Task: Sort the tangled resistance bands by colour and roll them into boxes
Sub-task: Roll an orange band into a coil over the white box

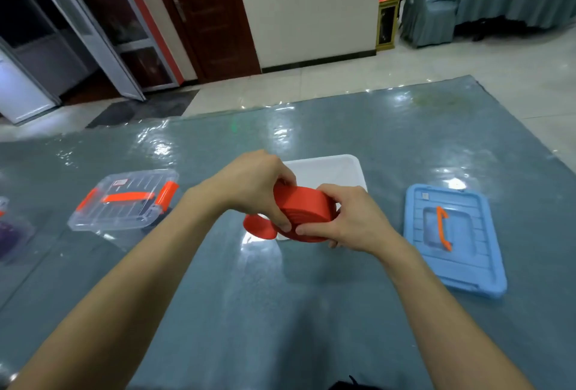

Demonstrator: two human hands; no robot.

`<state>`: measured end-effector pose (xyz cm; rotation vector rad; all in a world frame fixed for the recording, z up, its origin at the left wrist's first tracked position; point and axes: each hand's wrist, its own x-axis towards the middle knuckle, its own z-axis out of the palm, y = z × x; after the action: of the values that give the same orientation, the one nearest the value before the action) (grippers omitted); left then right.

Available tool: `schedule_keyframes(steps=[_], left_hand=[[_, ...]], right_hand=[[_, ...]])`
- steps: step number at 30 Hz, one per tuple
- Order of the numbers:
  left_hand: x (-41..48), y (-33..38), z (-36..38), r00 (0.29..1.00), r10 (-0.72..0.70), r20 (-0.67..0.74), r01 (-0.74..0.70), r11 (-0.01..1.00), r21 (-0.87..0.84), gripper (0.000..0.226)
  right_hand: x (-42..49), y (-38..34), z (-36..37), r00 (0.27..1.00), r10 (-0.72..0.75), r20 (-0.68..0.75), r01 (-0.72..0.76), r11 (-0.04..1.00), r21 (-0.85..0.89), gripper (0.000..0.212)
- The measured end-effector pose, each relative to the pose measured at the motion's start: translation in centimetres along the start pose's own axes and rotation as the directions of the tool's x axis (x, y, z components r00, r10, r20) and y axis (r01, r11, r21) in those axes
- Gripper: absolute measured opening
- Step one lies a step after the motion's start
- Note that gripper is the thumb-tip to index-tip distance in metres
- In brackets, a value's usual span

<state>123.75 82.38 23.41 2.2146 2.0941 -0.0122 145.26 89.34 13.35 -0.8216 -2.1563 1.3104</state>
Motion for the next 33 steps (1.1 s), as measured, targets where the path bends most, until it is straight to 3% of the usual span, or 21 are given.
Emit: schedule_keyframes(steps=[2, 3, 6, 8, 11, 15, 18, 20, 24, 26, 27, 30, 33], left_hand=[[-0.9, -1.6, 0.1, 0.997, -0.063, 0.055, 0.076, 0.953, -0.292, 0.069], [-1.5, -2.7, 0.4, 0.996, -0.078, 0.051, 0.093, 0.881, -0.465, 0.073], [-3.0, -5.1, 2.2, 0.984, -0.146, -0.105, -0.015, 0.513, -0.858, 0.053], [-3.5, -5.6, 4.1, 0.947, -0.250, -0.203, -0.116, 0.323, -0.939, 0.031], [-4.1, -6.0, 7.2, 0.883, -0.394, -0.255, -0.186, 0.204, -0.961, 0.014], [-3.7, -5.1, 9.1, 0.773, -0.557, -0.304, -0.191, 0.252, -0.949, 0.023], [-3.1, -4.5, 9.1, 0.651, -0.693, -0.310, -0.222, 0.217, -0.951, 0.013], [-2.5, -4.4, 9.4, 0.623, -0.713, -0.322, -0.254, 0.206, -0.945, 0.016], [-0.9, -4.8, 9.3, 0.733, -0.633, -0.247, -0.225, 0.117, -0.967, 0.044], [-0.3, -6.2, 9.0, 0.773, -0.583, -0.248, -0.219, 0.122, -0.968, 0.046], [-0.1, -7.2, 8.8, 0.791, -0.554, -0.260, -0.220, 0.138, -0.966, 0.046], [-0.1, -10.2, 8.1, 0.864, -0.436, -0.250, -0.191, 0.176, -0.966, 0.047], [0.7, -11.7, 7.7, 0.935, -0.289, -0.206, -0.134, 0.252, -0.958, 0.049]], right_hand=[[0.3, -0.1, 1.0, 0.999, 0.012, -0.048, -0.005, 0.990, 0.141, 0.044], [0.5, -0.1, 1.4, 0.997, 0.024, -0.071, -0.007, 0.974, 0.226, 0.044], [1.1, -0.7, 2.3, 0.992, 0.085, -0.089, -0.035, 0.892, 0.451, 0.048], [1.5, -1.2, 3.1, 0.987, 0.130, -0.092, -0.058, 0.830, 0.555, 0.051], [2.3, -1.4, 4.4, 0.969, 0.208, -0.130, -0.065, 0.729, 0.682, 0.048], [4.0, -1.9, 6.5, 0.935, 0.318, -0.156, -0.084, 0.627, 0.775, 0.036], [5.1, -2.8, 8.3, 0.917, 0.371, -0.145, -0.094, 0.556, 0.826, 0.036], [6.2, -3.2, 9.1, 0.893, 0.420, -0.162, -0.085, 0.512, 0.855, 0.040], [8.1, -3.3, 10.9, 0.854, 0.497, -0.155, -0.056, 0.383, 0.922, 0.054], [8.3, -3.0, 11.5, 0.863, 0.495, -0.098, -0.101, 0.359, 0.928, 0.056], [8.3, -2.7, 11.4, 0.869, 0.490, -0.067, -0.158, 0.404, 0.901, 0.057], [8.3, -1.1, 9.1, 0.881, 0.471, -0.033, -0.329, 0.663, 0.672, 0.069], [9.0, -0.4, 7.1, 0.907, 0.419, -0.036, -0.333, 0.768, 0.547, 0.061]])
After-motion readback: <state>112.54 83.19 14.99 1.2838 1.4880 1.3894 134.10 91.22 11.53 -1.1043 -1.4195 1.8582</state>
